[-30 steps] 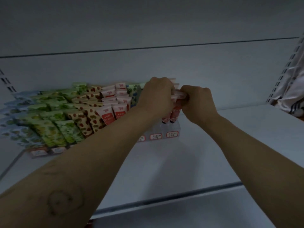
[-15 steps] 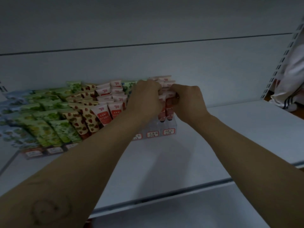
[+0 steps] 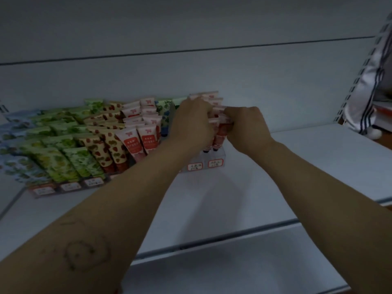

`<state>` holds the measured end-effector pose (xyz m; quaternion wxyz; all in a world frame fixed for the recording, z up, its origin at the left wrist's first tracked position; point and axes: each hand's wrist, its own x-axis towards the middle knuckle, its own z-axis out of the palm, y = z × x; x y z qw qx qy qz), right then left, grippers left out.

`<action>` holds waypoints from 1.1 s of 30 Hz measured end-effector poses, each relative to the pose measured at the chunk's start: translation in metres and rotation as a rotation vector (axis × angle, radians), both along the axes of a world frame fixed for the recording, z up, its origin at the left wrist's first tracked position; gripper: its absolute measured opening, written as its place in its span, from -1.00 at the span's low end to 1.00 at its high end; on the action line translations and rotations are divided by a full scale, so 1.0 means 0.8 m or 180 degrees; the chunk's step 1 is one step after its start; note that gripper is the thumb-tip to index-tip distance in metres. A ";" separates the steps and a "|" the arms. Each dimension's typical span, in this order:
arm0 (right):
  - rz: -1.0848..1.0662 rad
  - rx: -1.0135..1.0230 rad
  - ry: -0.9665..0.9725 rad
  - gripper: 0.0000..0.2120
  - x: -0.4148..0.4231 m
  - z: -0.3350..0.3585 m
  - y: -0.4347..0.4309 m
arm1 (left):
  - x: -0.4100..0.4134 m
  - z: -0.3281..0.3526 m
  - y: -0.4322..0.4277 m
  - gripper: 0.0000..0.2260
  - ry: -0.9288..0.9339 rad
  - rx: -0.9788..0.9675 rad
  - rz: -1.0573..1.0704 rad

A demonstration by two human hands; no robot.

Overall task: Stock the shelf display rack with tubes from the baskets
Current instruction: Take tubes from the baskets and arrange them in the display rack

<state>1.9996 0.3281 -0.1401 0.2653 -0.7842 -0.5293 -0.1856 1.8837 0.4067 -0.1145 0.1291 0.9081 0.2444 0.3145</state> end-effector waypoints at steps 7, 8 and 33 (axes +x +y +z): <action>-0.0009 -0.0342 0.0029 -0.85 -0.002 0.007 0.003 | -0.008 -0.009 0.012 -0.92 0.0028 -0.0033 0.0192; -0.0036 -0.0356 0.0108 -0.83 -0.005 0.008 0.002 | -0.007 -0.007 0.009 -0.92 0.0087 -0.0013 0.0215; 0.0345 -0.2269 0.0613 -0.68 -0.172 -0.136 -0.242 | -0.213 -0.196 -0.185 -0.84 -0.0085 0.0818 -0.0662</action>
